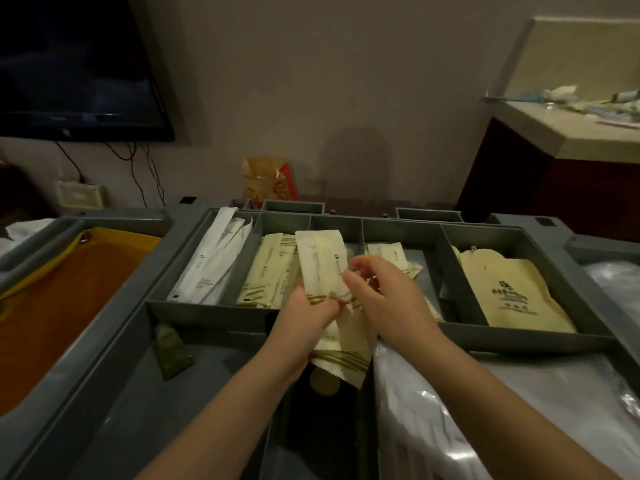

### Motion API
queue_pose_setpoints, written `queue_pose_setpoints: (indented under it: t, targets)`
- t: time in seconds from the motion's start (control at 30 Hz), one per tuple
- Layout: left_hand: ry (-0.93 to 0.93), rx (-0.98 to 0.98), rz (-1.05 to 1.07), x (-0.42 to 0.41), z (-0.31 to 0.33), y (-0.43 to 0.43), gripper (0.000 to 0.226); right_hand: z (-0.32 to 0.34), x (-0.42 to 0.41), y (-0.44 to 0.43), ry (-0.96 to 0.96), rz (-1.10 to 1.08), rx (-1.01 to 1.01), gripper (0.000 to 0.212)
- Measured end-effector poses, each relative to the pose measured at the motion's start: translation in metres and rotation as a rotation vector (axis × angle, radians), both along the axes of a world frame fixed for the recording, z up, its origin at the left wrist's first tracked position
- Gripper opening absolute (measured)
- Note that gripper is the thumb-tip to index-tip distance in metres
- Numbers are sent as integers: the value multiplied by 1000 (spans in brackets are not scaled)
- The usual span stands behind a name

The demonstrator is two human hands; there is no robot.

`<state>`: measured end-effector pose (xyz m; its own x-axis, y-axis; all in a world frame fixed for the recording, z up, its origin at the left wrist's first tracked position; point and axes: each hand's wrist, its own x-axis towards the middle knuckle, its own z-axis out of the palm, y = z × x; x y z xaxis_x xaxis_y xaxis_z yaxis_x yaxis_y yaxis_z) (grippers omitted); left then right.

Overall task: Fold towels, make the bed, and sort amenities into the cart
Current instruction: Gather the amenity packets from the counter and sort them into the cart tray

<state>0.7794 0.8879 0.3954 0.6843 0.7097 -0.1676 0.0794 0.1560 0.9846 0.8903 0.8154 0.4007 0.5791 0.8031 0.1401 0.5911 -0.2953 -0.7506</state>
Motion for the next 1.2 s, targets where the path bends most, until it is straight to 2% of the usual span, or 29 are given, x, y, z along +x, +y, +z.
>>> queue_pose_setpoints:
  t: [0.1,0.23,0.3,0.53,0.67,0.77,0.87,0.93,1.13,1.2]
  targets:
    - [25,51,-26,0,1,-3,40,-3,-5,-5,124,-11,-40,46]
    - [64,94,-68,2,-3,-8,42,-5,-6,-11,293,-74,28,19]
    - [47,72,-91,3,-6,-8,46,-6,-4,-13,344,-89,65,13]
    - [21,-127,-180,2,-9,1,46,-9,12,-17,396,-218,124,21]
    - [32,-96,-144,3,-10,3,45,-11,28,-20,401,-251,145,18]
    - [30,-70,-80,2,-11,5,45,-14,52,-23,421,-369,181,11]
    - [-11,-98,-19,3,-12,8,45,-23,83,-18,390,-454,83,11]
    - [-33,-110,13,4,-14,10,46,-28,101,-7,353,-468,-23,17]
    - [-73,-125,64,4,-16,12,46,-43,129,7,268,-488,-282,57]
    - [-95,-143,88,4,-15,13,44,-46,123,3,214,-464,-278,60]
